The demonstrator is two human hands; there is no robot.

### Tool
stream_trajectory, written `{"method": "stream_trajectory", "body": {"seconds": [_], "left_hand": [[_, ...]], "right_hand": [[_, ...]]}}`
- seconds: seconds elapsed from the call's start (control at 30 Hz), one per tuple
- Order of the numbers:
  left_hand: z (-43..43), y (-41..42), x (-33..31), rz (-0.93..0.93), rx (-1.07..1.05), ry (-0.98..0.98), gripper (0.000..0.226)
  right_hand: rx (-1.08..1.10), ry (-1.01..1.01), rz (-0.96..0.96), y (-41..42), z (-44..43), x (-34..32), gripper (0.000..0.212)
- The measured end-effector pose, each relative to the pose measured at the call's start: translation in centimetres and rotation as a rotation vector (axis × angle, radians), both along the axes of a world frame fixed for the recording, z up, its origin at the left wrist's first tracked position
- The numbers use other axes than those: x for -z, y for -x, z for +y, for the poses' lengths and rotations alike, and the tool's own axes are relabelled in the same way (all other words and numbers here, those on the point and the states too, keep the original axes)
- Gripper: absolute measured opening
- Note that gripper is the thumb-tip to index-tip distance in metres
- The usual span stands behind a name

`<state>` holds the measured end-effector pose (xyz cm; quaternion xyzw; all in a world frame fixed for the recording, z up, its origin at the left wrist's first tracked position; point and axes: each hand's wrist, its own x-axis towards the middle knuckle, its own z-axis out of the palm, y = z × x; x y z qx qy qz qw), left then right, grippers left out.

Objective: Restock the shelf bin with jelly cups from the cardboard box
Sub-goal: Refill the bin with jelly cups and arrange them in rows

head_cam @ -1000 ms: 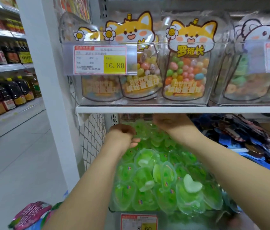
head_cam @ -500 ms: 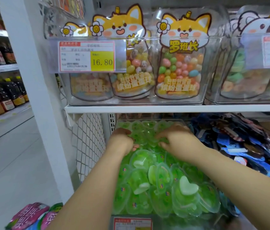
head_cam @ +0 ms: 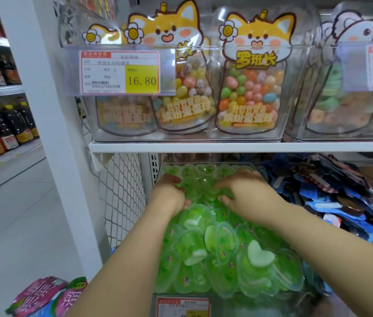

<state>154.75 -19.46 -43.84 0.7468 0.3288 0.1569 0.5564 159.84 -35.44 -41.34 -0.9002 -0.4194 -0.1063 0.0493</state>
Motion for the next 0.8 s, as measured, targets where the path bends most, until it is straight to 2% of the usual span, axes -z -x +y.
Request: {"method": "stream_trajectory", "body": {"seconds": [0.13, 0.23, 0.4, 0.53, 0.6, 0.7, 0.8], "left_hand": [[0.2, 0.9, -0.3, 0.092, 0.101, -0.217, 0.030], [0.2, 1.7, -0.7, 0.120, 0.134, -0.332, 0.034], [-0.4, 3.0, -0.9, 0.117, 0.154, -0.317, 0.034], [-0.2, 3.3, -0.9, 0.063, 0.148, -0.227, 0.020], [-0.1, 3.2, -0.8, 0.043, 0.150, -0.194, 0.021], [-0.1, 2.9, -0.6, 0.032, 0.163, -0.176, 0.024], [-0.1, 2.7, -0.3, -0.007, 0.156, -0.192, 0.035]], "right_hand": [[-0.021, -0.102, 0.109, 1.4, -1.2, -1.0, 0.033], [-0.062, -0.100, 0.205, 3.0, -1.8, -1.9, 0.032], [-0.081, -0.008, 0.318, 4.8, -2.3, -2.6, 0.031], [-0.075, -0.008, 0.422, 5.4, -2.9, -3.3, 0.043], [-0.074, 0.043, 0.448, 5.6, -3.0, -3.3, 0.046], [-0.077, 0.086, 0.411, 5.4, -2.8, -2.6, 0.037], [-0.098, 0.005, 0.477, 4.7, -2.7, -1.8, 0.018]]}}
